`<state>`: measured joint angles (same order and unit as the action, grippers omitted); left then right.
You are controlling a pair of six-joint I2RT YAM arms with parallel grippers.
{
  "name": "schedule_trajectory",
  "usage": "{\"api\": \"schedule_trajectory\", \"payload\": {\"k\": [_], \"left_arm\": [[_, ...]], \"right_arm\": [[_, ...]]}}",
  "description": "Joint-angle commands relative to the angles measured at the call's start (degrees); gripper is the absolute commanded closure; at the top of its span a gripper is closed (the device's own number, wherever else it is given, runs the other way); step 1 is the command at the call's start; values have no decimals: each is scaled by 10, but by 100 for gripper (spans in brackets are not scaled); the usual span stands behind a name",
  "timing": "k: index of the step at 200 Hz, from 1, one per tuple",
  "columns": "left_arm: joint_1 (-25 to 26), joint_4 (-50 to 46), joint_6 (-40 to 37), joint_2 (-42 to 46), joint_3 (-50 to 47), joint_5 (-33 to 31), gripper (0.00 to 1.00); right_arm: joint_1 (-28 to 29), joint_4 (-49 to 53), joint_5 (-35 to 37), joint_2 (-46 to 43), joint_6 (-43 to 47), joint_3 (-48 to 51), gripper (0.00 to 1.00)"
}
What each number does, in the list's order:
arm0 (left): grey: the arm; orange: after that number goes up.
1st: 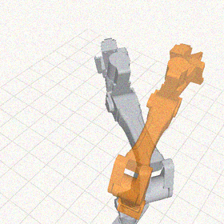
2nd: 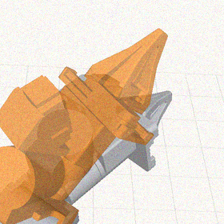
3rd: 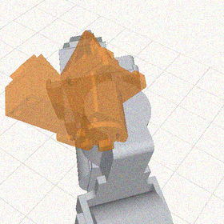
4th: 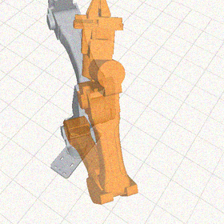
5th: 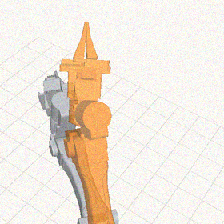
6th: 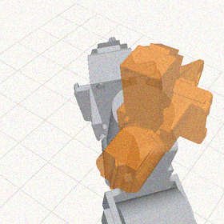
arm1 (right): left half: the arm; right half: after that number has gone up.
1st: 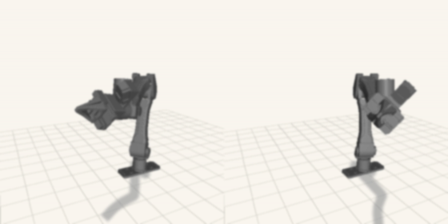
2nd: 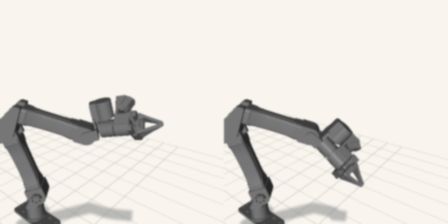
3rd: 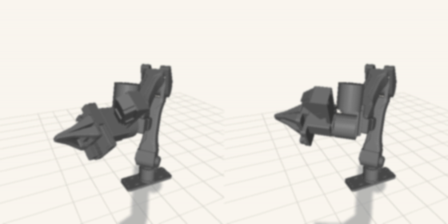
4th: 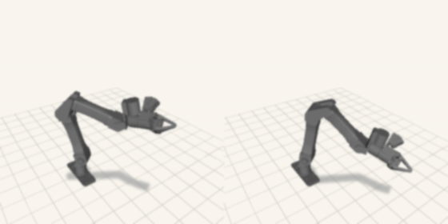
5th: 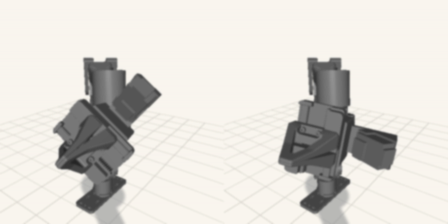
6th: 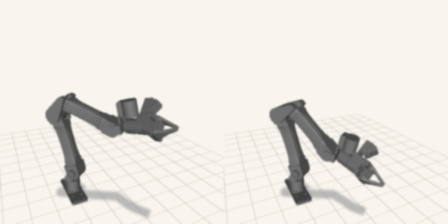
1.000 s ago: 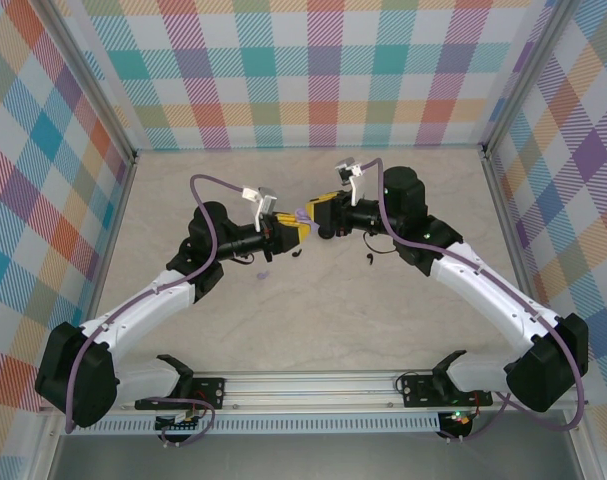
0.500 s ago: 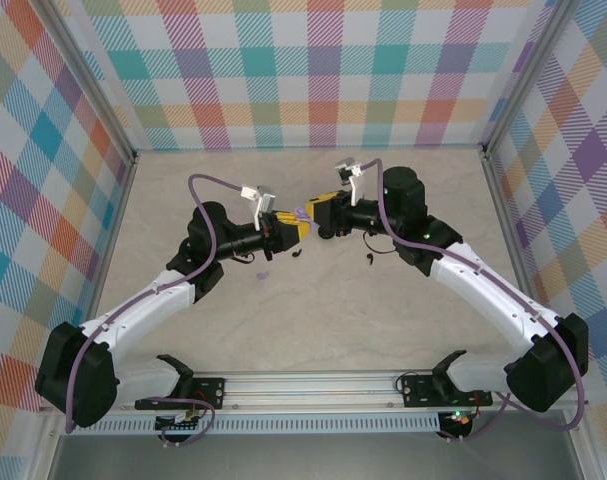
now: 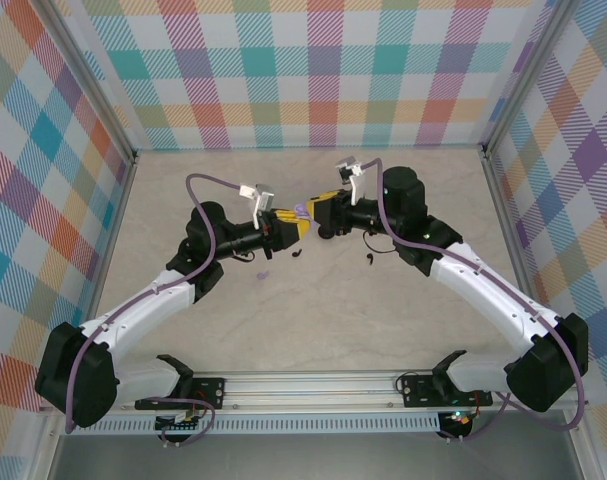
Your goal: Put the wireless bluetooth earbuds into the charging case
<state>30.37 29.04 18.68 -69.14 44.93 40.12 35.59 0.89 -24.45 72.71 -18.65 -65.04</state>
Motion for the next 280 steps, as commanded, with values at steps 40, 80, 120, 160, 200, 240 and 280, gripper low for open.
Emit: {"api": "schedule_trajectory", "payload": {"k": [40,80,120,160,200,240,280], "left_arm": [[7,49,0,16,-1,-13,89],[7,49,-9,16,-5,-18,90],[11,65,-46,17,-22,-34,91],[12,77,-66,19,-25,-47,91],[16,81,-70,12,-16,-38,91],[20,75,-80,11,-15,-43,91],[22,81,-76,9,-14,-52,91]], "right_arm": [[4,-3,-14,2,-12,-3,79],[5,-9,-2,0,-33,-5,80],[5,-8,0,2,-59,-20,81],[5,-9,-3,-4,-70,-23,81],[5,-19,-3,-1,-74,-22,81],[7,-26,2,3,-78,-21,81],[11,-28,13,6,-77,-19,81]]}}
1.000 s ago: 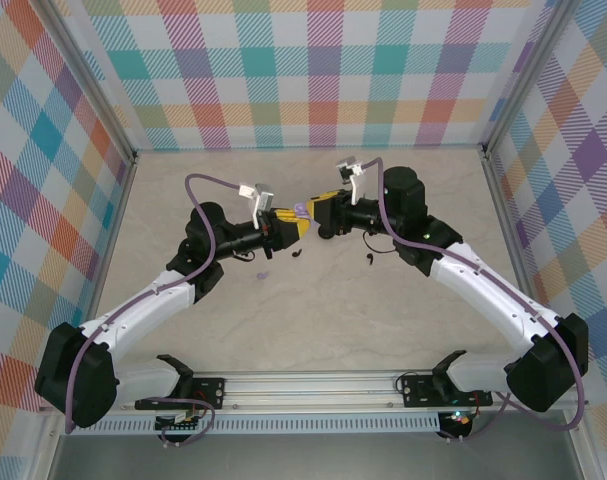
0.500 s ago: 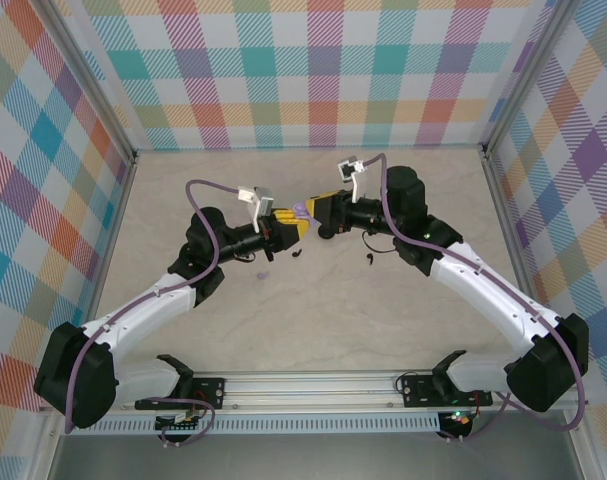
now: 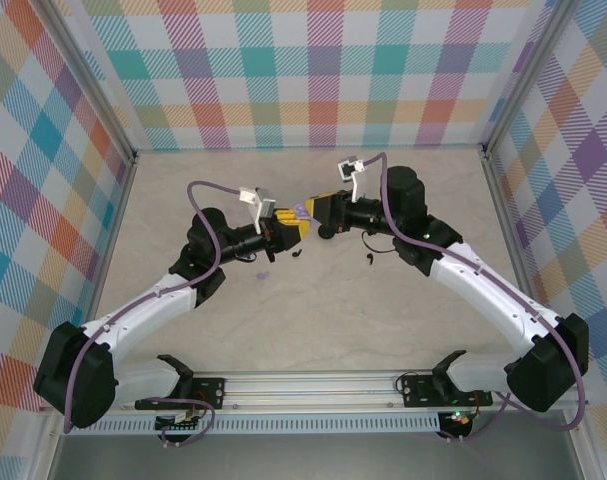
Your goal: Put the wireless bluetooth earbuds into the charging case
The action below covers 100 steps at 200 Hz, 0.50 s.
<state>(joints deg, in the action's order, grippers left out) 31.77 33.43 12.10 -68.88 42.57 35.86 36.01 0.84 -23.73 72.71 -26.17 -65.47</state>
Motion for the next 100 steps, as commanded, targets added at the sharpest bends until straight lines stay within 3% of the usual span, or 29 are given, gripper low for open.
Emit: {"api": "schedule_trajectory", "payload": {"k": [1,100], "left_arm": [[9,37,-10,6,9,-10,91],[12,56,1,-1,8,-32,91]], "right_arm": [[6,-28,5,6,-2,-15,81],[17,-24,39,6,-3,-14,81]]}}
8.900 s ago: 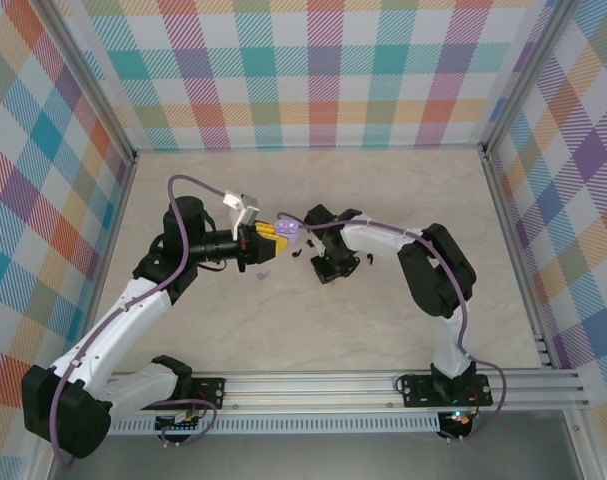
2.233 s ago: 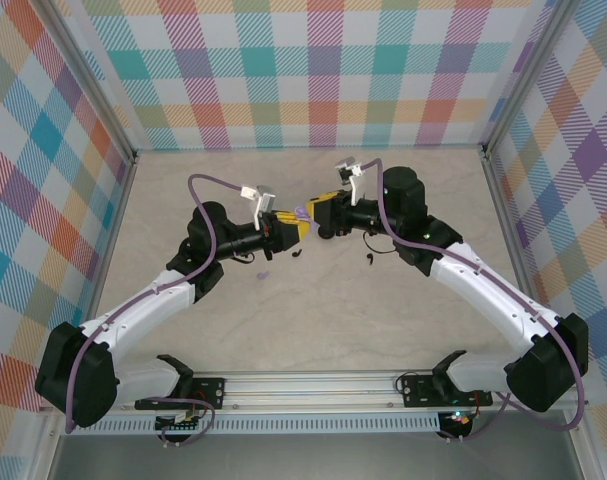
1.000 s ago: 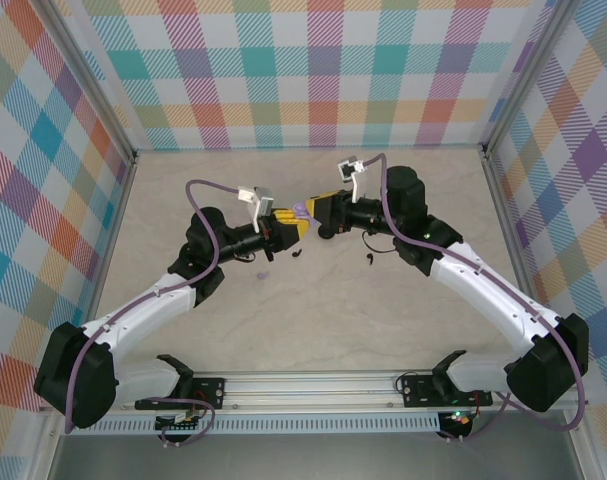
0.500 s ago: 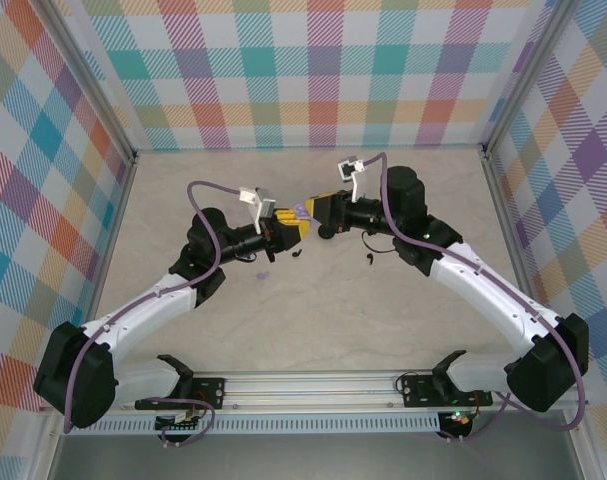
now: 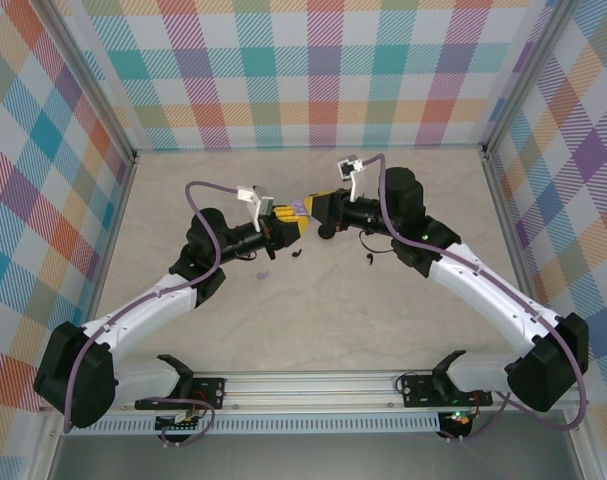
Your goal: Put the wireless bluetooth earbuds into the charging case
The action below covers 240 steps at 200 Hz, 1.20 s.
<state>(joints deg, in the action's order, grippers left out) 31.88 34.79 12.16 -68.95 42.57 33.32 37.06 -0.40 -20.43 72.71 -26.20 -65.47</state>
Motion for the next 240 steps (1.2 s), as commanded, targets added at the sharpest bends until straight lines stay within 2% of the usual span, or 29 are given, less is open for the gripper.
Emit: {"api": "schedule_trajectory", "payload": {"k": [1,87,113,152,172,216,240], "left_arm": [[11,43,0,0,8,-6,91],[11,48,8,17,8,-13,90],[11,47,8,18,8,0,90],[11,33,7,17,13,18,90],[11,26,6,16,12,20,90],[10,-29,-10,16,23,22,90],[6,-69,-26,23,25,15,90]], "right_arm": [[6,-12,6,6,-3,-14,81],[8,36,20,-5,31,-6,76],[8,49,29,-8,40,-8,71],[8,72,43,-8,56,-23,55],[8,90,56,-11,70,-30,51],[6,142,104,-33,104,-43,47],[3,215,184,-47,102,-61,44]]}}
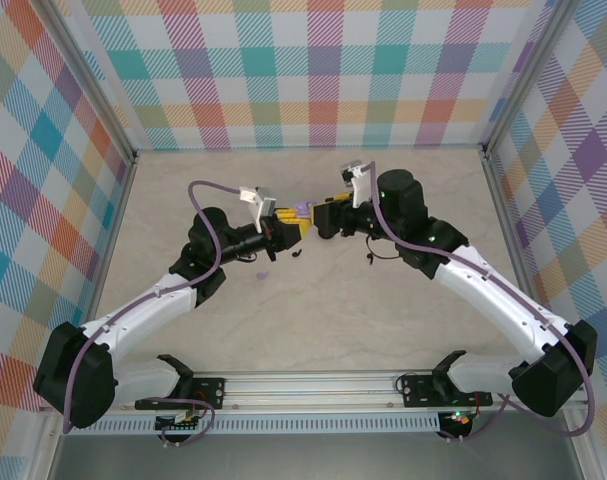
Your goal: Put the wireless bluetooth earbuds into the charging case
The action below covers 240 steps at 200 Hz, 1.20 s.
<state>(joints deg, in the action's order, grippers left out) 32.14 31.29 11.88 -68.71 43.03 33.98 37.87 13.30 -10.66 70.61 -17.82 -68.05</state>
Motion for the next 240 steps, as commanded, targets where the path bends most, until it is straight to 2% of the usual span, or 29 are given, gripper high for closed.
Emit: {"api": "schedule_trajectory", "payload": {"k": [1,21,50,77,130,166,240], "left_arm": [[3,-36,-23,21,21,8,90],[-8,-78,-23,28,32,15,89],[-22,-113,-20,40,46,41,89],[-34,-148,-22,62,55,48,87],[-49,-193,-14,111,67,35,86],[-55,-211,0,131,75,20,86],[-59,-207,19,135,92,69,86]], "right_arm": [[-6,82,90,-26,18,-36,44],[-22,135,136,-28,14,-41,43],[-52,177,142,-13,14,-32,42],[-62,214,127,43,26,-39,41],[-61,184,-25,190,21,-56,43],[-26,182,-96,294,32,-117,44],[59,269,-100,491,74,-313,44]]}}
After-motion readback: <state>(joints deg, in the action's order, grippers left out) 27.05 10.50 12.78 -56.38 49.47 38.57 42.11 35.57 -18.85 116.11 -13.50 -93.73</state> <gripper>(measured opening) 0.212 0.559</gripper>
